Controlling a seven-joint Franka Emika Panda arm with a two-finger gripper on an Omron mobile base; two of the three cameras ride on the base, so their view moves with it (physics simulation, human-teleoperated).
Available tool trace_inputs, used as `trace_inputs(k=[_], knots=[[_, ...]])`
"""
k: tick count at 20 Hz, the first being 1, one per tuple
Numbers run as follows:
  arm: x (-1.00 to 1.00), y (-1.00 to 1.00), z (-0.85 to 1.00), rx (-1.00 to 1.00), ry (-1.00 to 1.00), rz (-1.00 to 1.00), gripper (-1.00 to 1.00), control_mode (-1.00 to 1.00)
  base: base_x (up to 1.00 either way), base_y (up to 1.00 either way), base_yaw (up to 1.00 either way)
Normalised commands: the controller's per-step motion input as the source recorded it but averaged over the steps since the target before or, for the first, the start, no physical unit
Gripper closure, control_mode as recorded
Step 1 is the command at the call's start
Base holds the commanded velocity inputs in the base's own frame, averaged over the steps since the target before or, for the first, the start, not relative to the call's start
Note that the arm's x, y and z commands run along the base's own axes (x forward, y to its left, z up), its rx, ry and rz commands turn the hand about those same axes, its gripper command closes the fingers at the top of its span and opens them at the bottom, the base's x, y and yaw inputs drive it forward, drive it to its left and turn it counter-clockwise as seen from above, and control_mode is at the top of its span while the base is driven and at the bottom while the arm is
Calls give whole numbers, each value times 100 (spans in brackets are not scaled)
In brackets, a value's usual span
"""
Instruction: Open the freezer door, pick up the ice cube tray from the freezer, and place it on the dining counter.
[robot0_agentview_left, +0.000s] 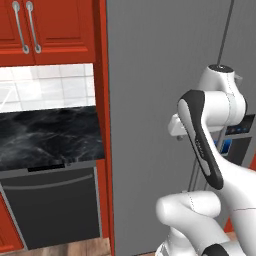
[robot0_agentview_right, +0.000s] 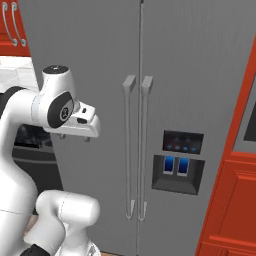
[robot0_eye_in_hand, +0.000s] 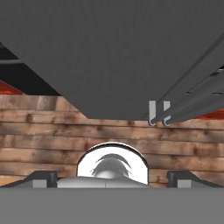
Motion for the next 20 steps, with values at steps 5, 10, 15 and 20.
trace_inputs(k=[5,10,15,20], knots=[[0,0,0,0,0,0,-100,100,0,27,0],[0,0,0,0,0,0,-100,-100,0,0,0],[-45,-47,3,0,-12,0,-100,-100,0,0,0],[-75,-75,4,0,-27,0,-100,-100,0,0,0]])
